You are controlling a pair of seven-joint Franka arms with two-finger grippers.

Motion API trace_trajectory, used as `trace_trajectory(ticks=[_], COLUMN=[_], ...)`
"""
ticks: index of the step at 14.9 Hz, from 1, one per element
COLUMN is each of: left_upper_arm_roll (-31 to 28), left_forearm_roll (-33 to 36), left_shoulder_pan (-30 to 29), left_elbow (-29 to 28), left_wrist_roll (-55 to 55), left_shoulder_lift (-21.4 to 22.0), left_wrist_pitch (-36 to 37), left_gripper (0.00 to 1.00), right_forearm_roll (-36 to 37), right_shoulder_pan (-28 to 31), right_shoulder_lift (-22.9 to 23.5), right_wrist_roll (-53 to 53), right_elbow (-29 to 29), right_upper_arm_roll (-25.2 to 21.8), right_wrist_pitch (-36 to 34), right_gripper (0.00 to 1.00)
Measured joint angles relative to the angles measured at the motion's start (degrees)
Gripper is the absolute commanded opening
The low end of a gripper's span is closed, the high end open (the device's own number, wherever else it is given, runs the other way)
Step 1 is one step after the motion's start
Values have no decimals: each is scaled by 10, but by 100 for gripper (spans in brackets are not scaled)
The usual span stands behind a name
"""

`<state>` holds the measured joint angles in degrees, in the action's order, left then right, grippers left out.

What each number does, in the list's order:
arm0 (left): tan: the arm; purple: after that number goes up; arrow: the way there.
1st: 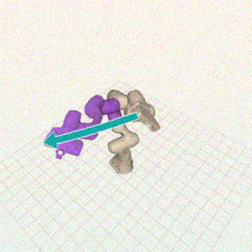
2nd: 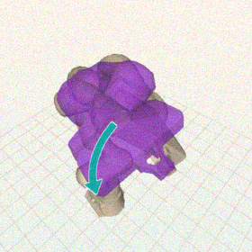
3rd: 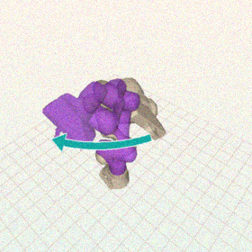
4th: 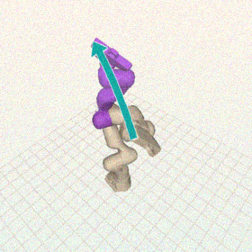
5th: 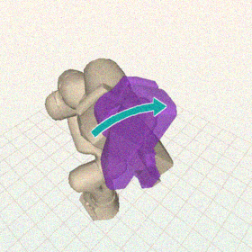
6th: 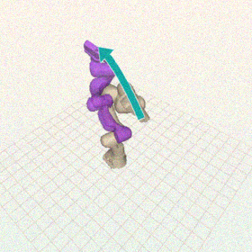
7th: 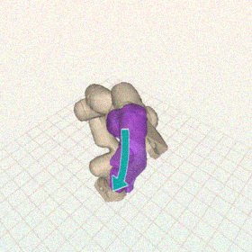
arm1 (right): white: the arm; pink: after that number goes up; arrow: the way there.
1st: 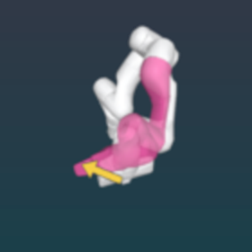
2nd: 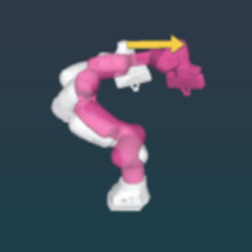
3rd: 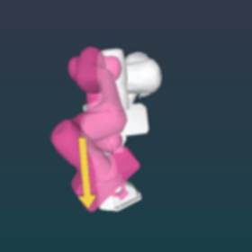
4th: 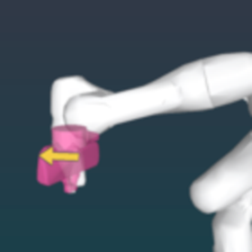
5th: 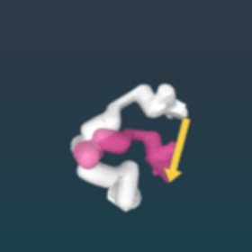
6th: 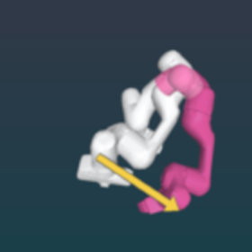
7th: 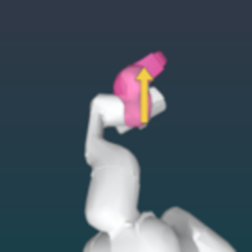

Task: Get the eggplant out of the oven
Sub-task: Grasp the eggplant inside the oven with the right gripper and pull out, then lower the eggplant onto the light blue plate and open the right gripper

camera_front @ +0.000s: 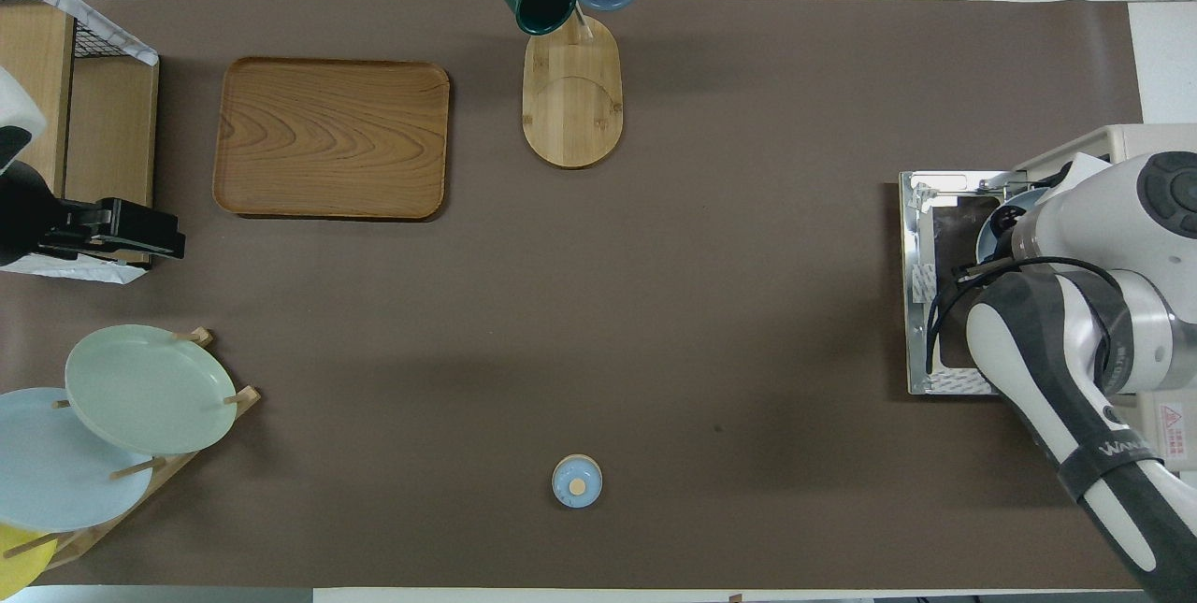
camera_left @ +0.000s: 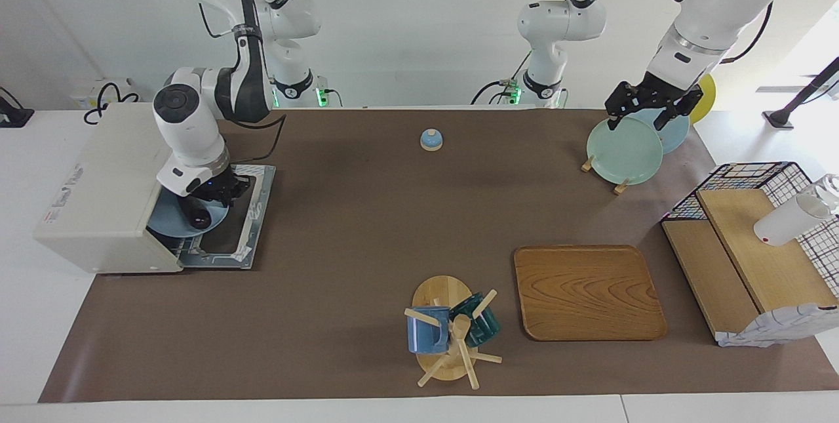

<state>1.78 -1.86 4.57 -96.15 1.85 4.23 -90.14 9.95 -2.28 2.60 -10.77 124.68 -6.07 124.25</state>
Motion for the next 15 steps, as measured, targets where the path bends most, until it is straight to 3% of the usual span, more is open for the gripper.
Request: trace_trajectory(ticks=[4,9,12,15], left_upper_arm_roll=[0,0,0,0], left_forearm_roll=[0,0,0,0], left_shoulder_pan=[0,0,0,0], left_elbow=[0,0,0,0], left_wrist_roll=[0,0,0,0], left_shoulder_lift=[0,0,0,0], left_wrist_pitch=[0,0,0,0], left_gripper=[100,100,100,100], right_forearm_roll=[27,4,-17,-17], right_shoulder_pan=[-46,-187,-259,-331], right_shoulder_lift=[0,36,83,174], right_wrist_roll=[4,131,243,362], right_elbow=[-30,-145,-216,-318], right_upper_arm_roll=[2,13,26,34], right_wrist_pitch=[-30,-91,-126,-162], right_gripper=[0,0,0,0])
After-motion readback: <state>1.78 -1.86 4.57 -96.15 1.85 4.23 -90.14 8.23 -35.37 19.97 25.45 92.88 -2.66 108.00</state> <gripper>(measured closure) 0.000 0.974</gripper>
